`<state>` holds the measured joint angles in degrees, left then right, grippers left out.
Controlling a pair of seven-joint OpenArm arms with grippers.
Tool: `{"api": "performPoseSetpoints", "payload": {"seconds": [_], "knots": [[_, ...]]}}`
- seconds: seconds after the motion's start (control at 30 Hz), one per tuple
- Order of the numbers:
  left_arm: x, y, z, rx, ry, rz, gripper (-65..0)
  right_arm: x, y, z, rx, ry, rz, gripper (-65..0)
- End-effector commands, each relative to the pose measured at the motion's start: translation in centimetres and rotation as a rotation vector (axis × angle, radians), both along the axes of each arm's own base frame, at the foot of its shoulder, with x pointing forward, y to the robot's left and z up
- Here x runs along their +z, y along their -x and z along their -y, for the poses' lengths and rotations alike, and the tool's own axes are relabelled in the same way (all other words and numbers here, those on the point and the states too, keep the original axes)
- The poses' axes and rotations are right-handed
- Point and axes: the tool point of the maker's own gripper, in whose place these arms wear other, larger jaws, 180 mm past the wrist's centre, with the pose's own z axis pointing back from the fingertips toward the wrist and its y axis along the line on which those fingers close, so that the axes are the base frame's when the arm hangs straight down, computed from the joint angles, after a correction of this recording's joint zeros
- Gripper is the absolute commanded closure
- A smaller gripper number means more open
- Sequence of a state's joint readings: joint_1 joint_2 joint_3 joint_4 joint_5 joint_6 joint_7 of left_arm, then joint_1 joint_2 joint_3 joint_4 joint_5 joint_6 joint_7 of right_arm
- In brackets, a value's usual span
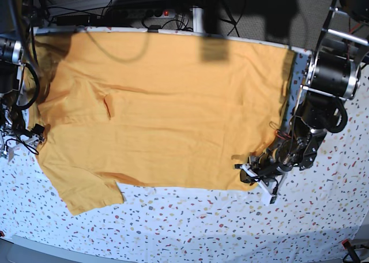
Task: Fold the T-shirt properly
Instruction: 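Lower the right gripper and pinch the shirt edge beside the sleeve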
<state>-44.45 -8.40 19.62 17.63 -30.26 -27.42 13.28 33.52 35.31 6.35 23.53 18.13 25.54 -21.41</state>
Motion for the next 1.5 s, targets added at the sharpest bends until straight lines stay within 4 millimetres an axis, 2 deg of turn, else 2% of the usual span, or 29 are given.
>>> {"api": "performPoseSetpoints", "payload": {"seconds": [0.0, 0.2, 0.37, 0.5, 0.73, 1.07, 1.2, 1.3, 1.47], "knots": [[2.8, -2.0, 0.3, 0.003, 0.024, 0.072, 0.0, 1.5, -1.0, 0.6, 0.008, 0.014, 0.027, -47.2], [2.8, -2.0, 0.3, 0.001, 0.024, 0.069, 0.0, 2.8, -1.8, 0.1, 0.027, 0.008, 0.028, -47.2], [2.8, -2.0, 0.3, 0.001, 0.024, 0.069, 0.0, 4.8, -2.7, -0.5, 0.042, -0.005, 0.035, -47.2], [2.8, -2.0, 0.3, 0.002, 0.024, 0.069, 0.0, 6.9, -3.2, 0.3, 0.007, -0.031, 0.099, -47.2], [2.8, -2.0, 0.3, 0.002, 0.024, 0.07, 0.0, 8.6, -3.1, 1.9, -0.067, -0.098, 0.191, -47.2], [2.8, -2.0, 0.3, 0.002, 0.024, 0.07, 0.0, 9.2, -3.8, 1.7, -0.055, -0.091, 0.247, -47.2], [2.8, -2.0, 0.3, 0.002, 0.025, 0.071, 0.0, 9.7, -4.2, 2.6, -0.044, 0.007, 0.277, -47.2], [2.8, -2.0, 0.3, 0.002, 0.024, 0.07, 0.0, 9.3, -4.0, 2.8, -0.029, 0.055, 0.246, -47.2], [2.8, -2.0, 0.3, 0.002, 0.025, 0.07, 0.0, 8.6, -4.2, 1.7, -0.021, 0.034, 0.233, -47.2]]}}
